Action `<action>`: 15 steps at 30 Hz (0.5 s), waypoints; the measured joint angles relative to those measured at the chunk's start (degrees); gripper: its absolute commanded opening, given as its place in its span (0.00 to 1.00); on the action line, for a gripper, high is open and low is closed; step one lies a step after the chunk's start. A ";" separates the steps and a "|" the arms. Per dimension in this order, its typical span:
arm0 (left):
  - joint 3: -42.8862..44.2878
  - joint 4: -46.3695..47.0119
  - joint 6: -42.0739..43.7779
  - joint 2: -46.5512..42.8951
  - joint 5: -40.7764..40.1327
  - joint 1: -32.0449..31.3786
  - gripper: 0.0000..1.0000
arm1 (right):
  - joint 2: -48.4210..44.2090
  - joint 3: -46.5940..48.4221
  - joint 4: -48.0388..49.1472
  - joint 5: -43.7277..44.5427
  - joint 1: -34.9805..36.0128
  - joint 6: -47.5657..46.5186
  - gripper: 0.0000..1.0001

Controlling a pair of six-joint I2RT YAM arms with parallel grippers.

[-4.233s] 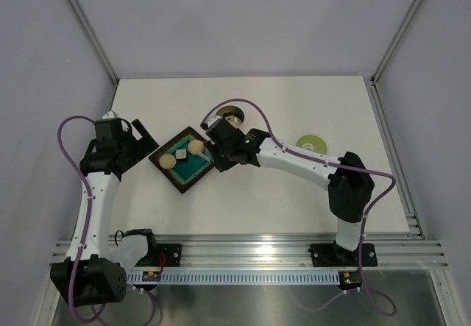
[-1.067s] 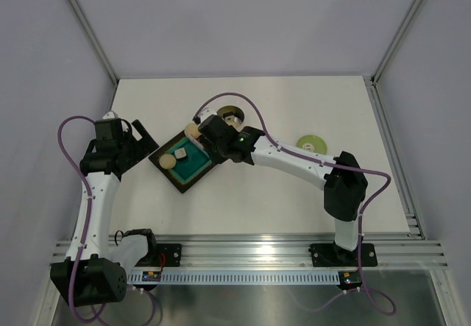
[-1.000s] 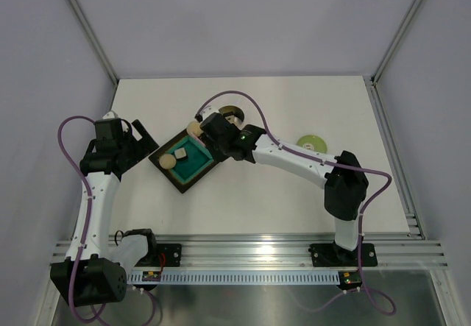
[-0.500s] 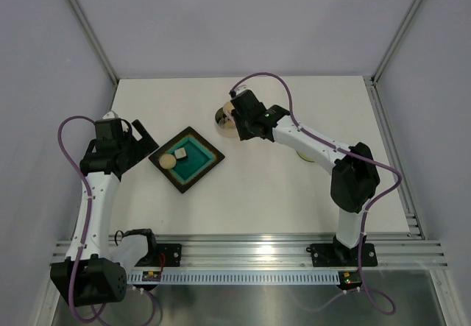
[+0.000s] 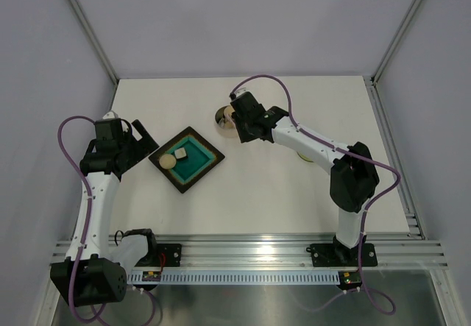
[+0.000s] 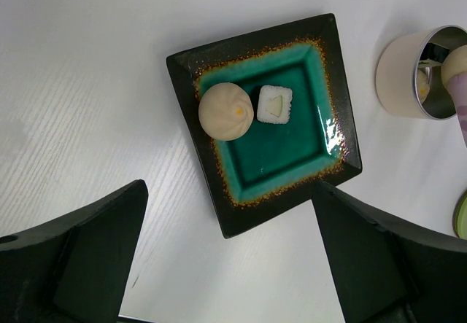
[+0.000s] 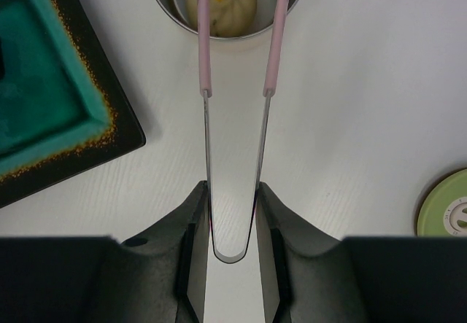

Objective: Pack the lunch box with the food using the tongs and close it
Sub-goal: Place the fake food in the packing box.

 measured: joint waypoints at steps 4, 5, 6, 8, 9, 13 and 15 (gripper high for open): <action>0.00 0.00 0.24 0.00 0.00 0.02 0.99 | 0.00 -0.63 0.07 -0.09 0.00 0.04 0.00; 0.00 0.00 0.33 0.00 0.00 0.02 0.99 | 0.00 -1.07 0.15 -0.11 0.00 0.07 0.00; 0.00 0.00 0.37 0.00 0.00 0.02 0.99 | 0.00 -1.64 0.26 -0.15 0.00 0.09 0.00; 0.00 0.00 0.37 0.00 0.00 0.02 0.99 | 0.00 -3.13 0.35 -0.52 0.00 0.26 0.00; 0.00 0.00 0.37 0.00 0.00 0.02 0.99 | 0.00 -3.63 0.44 -0.63 0.00 0.28 0.00; 0.00 0.00 0.37 0.00 0.00 0.13 0.99 | 0.00 -4.63 0.79 -1.49 0.00 0.31 0.00; 0.00 0.00 0.37 0.00 0.00 0.15 0.99 | 0.00 -4.63 1.05 -1.57 0.00 0.31 0.00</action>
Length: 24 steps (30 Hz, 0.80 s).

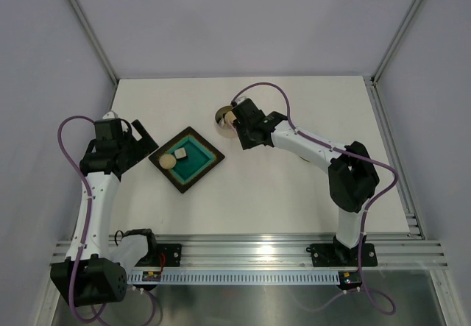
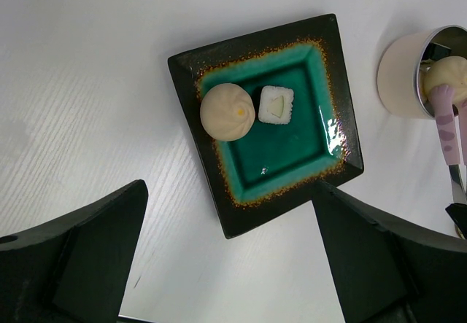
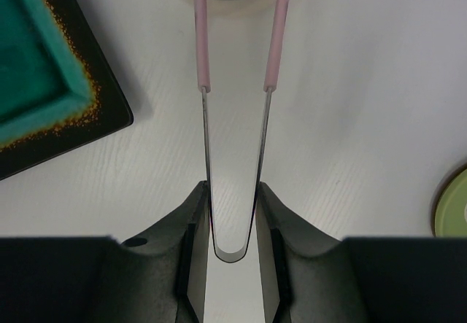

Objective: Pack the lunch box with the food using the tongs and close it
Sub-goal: Place the fake food in the packing box.

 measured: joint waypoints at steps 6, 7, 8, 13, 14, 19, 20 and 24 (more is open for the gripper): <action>0.00 0.00 0.00 0.00 0.00 0.02 0.99 | 0.00 0.00 0.17 -0.17 0.00 0.00 0.06; 0.00 0.00 0.00 0.00 0.00 0.02 0.99 | 0.00 0.00 0.17 -0.37 0.00 -0.02 0.10; 0.00 0.00 0.00 0.00 0.00 0.02 0.99 | 0.00 0.02 0.20 -0.52 0.00 -0.02 0.14; 0.00 0.00 0.00 0.00 0.00 0.02 0.99 | -0.02 0.02 0.17 -1.25 0.00 0.00 0.22; 0.00 0.00 0.00 0.00 0.00 0.02 0.99 | -0.02 0.02 0.17 -1.36 0.00 0.00 0.22; 0.00 0.00 0.00 0.00 0.00 0.02 0.99 | -0.02 0.09 0.17 -1.44 0.00 0.00 0.30; 0.00 0.00 0.00 0.00 0.00 0.02 0.99 | -0.02 0.09 0.17 -1.44 0.00 0.00 0.31; 0.00 0.00 0.00 0.00 0.00 0.02 0.99 | -0.07 0.17 0.17 -1.46 0.00 0.00 0.34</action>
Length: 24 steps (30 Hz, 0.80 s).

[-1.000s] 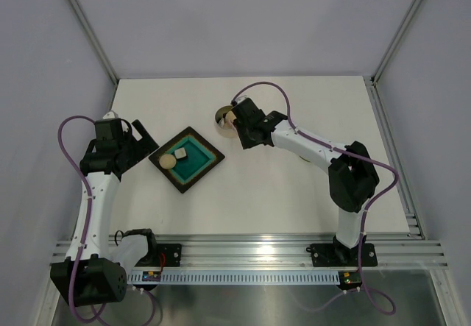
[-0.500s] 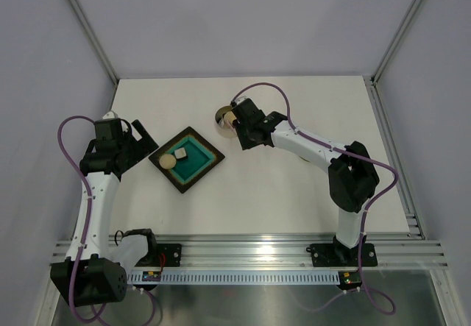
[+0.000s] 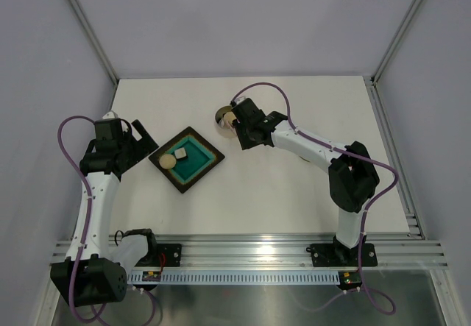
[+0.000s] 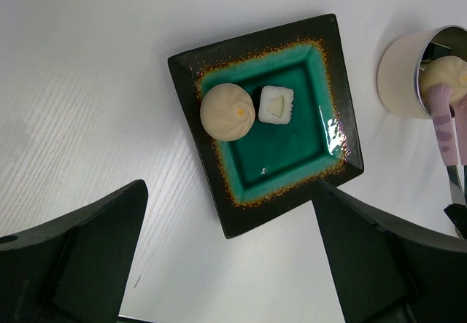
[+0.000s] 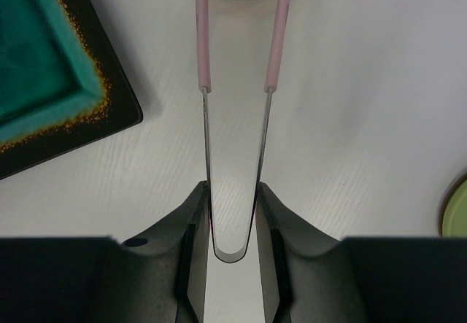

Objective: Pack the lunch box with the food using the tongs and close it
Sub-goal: Place the fake food in the packing box.

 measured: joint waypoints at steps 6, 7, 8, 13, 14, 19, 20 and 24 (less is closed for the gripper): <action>0.00 0.00 0.02 0.00 0.00 0.00 0.99 | -0.07 0.15 -0.09 -0.02 0.00 0.00 0.38; 0.00 0.00 0.02 0.00 0.00 0.00 0.99 | -0.07 0.24 -0.13 -0.02 0.00 0.02 0.38; 0.00 0.00 0.02 0.00 0.00 0.00 0.99 | -0.07 0.33 -0.15 -0.04 0.00 0.00 0.39; 0.00 0.00 0.02 0.00 0.00 0.00 0.99 | -0.07 0.39 -0.15 -0.04 0.00 0.02 0.40; 0.00 0.00 0.02 0.00 0.00 0.00 0.99 | -0.07 0.42 -0.15 -0.04 0.00 0.00 0.41; 0.00 0.00 0.02 0.00 -0.02 0.00 0.99 | -0.07 0.44 -0.15 -0.04 0.00 0.00 0.41; 0.00 0.00 0.04 0.00 -0.02 0.00 0.99 | -0.09 0.44 -0.15 -0.04 0.00 0.00 0.41; 0.00 0.00 0.02 0.00 -0.02 0.00 0.99 | -0.72 0.50 -0.20 -0.04 0.00 0.00 0.41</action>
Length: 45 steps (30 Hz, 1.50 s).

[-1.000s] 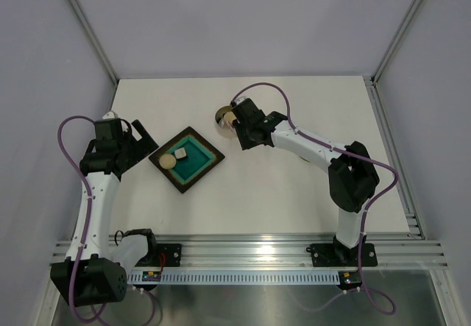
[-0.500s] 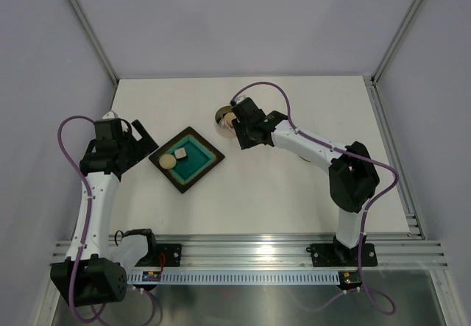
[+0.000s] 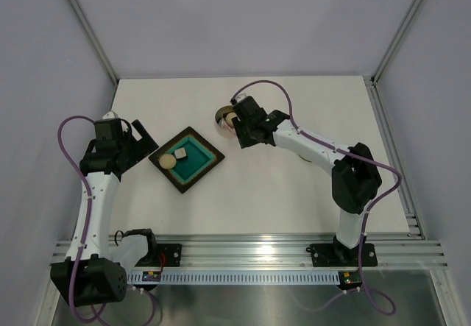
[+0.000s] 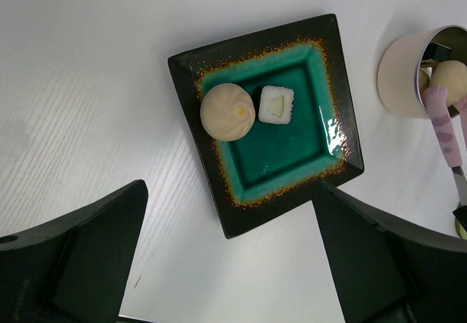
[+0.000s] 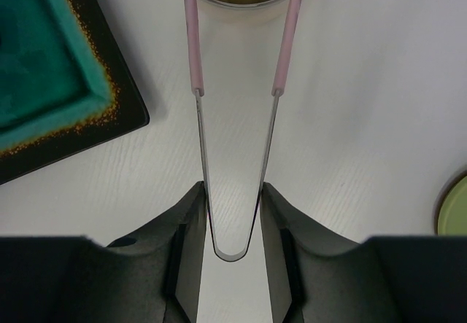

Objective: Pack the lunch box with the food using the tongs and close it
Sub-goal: Place the fake food in the packing box.

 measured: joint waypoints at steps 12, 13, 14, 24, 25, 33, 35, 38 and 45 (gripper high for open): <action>0.00 0.00 0.00 0.00 0.00 0.00 0.99 | -6.54 1.88 -0.20 0.04 0.00 0.07 0.33; 0.00 0.00 0.00 0.00 0.00 0.00 0.99 | -6.60 2.25 -0.20 0.02 0.00 0.13 0.32; 0.00 0.00 0.00 0.00 0.00 0.00 0.99 | -6.60 2.49 -0.17 0.02 0.00 0.15 0.29; 0.00 0.00 0.02 0.00 0.00 0.00 0.99 | -6.60 2.69 0.13 0.24 0.00 0.22 0.00; 0.00 0.00 0.04 0.00 0.00 0.00 0.99 | -6.60 2.82 0.17 0.33 0.00 0.22 0.00; 0.00 0.00 0.07 0.00 -0.02 0.04 0.99 | -6.71 4.07 0.20 1.05 0.00 0.20 0.00; 0.00 0.00 0.07 0.00 -0.02 0.04 0.99 | -6.95 4.07 0.17 1.86 0.00 0.17 0.00; 0.00 0.00 0.07 0.00 0.00 0.04 0.99 | -7.74 4.07 0.26 2.93 0.00 0.13 0.00; 0.00 -0.02 0.09 0.00 0.00 0.04 0.99 | -7.21 7.85 0.44 6.54 -0.02 -0.68 0.00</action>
